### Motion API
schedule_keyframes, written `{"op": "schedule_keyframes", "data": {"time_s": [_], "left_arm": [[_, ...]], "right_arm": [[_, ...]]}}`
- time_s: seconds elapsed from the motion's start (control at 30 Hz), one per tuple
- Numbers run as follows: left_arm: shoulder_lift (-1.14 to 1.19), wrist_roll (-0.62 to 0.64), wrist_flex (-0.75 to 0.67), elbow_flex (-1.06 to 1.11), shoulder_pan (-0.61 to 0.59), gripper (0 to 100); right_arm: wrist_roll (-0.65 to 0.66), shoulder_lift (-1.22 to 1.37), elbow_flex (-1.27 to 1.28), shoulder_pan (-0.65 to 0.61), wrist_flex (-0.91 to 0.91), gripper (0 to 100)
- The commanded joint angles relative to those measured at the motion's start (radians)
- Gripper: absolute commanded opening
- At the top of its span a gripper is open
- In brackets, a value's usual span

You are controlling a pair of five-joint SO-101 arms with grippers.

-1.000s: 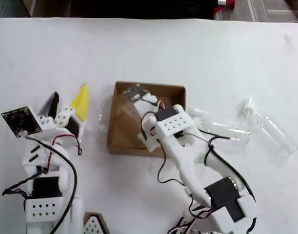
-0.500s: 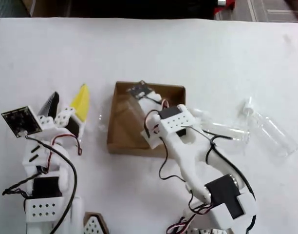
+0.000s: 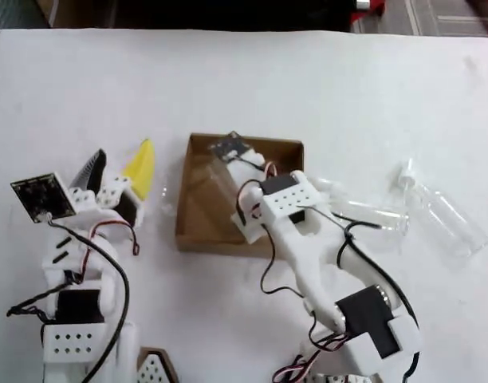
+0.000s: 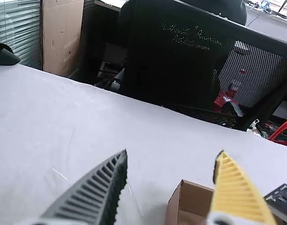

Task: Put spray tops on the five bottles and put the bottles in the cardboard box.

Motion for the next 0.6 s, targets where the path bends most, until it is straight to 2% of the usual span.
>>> {"op": "schedule_keyframes", "data": {"time_s": [0.0, 0.13, 0.37, 0.57], "left_arm": [[0.001, -0.012, -0.012, -0.009, 0.008, 28], [0.001, -0.012, -0.012, -0.009, 0.008, 28], [0.002, -0.012, -0.017, -0.008, 0.012, 28], [0.004, -0.089, -0.011, 0.0, 0.091, 28]], "right_arm": [[-0.008, -0.015, -0.003, 0.012, -0.01, 1.7], [-0.008, -0.084, -0.002, 0.015, 0.012, 1.7], [-0.008, -0.367, 0.0, 0.03, 0.068, 1.7], [-0.008, -0.486, 0.012, 0.013, 0.073, 1.7]]}}
